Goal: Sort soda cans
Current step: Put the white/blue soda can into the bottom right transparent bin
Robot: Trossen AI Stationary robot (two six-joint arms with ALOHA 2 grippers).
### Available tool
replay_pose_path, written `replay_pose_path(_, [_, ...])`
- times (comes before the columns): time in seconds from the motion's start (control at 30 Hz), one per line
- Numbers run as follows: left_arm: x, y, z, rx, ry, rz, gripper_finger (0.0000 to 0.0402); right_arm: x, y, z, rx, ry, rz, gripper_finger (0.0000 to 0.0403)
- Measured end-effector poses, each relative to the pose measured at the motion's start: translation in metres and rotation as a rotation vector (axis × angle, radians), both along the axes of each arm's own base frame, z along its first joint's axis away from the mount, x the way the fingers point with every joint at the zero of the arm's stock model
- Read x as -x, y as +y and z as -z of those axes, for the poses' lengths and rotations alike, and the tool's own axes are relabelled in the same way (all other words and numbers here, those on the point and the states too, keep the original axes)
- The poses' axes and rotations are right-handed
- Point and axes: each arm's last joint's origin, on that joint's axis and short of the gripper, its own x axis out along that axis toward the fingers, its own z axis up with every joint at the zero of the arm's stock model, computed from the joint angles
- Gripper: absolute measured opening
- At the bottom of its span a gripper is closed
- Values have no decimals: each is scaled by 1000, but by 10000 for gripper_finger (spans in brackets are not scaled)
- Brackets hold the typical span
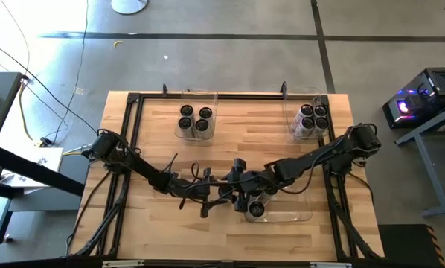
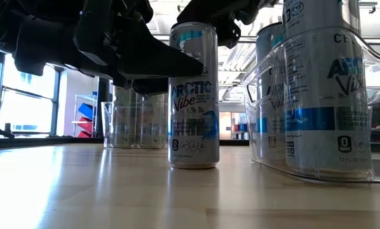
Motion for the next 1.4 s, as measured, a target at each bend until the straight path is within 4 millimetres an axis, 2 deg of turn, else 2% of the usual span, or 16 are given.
replay_pose_path(0.27, [0, 0, 0, 14, 1, 1, 251, -3, 6, -17, 47, 30, -16, 287])
replay_pose_path(0.4, [-1, 1, -1, 22, -2, -13, 251, -4, 8, -27, 15, 36, -6, 287])
replay_pose_path(0.57, [-1, 1, 0, 20, 0, -16, 251, -4, 12, -23, -7, 59, 5, 287])
replay_pose_path(0.77, [0, 1, 1, 19, 6, -25, 251, -10, 14, -8, 33, 86, 36, 287])
replay_pose_path(0.9, [0, 1, 1, 19, 7, -25, 251, -10, 14, -7, 46, 86, 38, 287])
replay_pose_path(1.13, [0, 0, 1, 4, 11, -8, 251, -11, 21, -24, 96, 75, -20, 287])
replay_pose_path(1.23, [0, 0, 1, 4, 12, -6, 251, -12, 22, -34, 123, 59, 14, 287])
replay_pose_path(1.4, [0, 0, 1, 5, 12, -8, 251, -10, 21, -27, 142, 117, 16, 287])
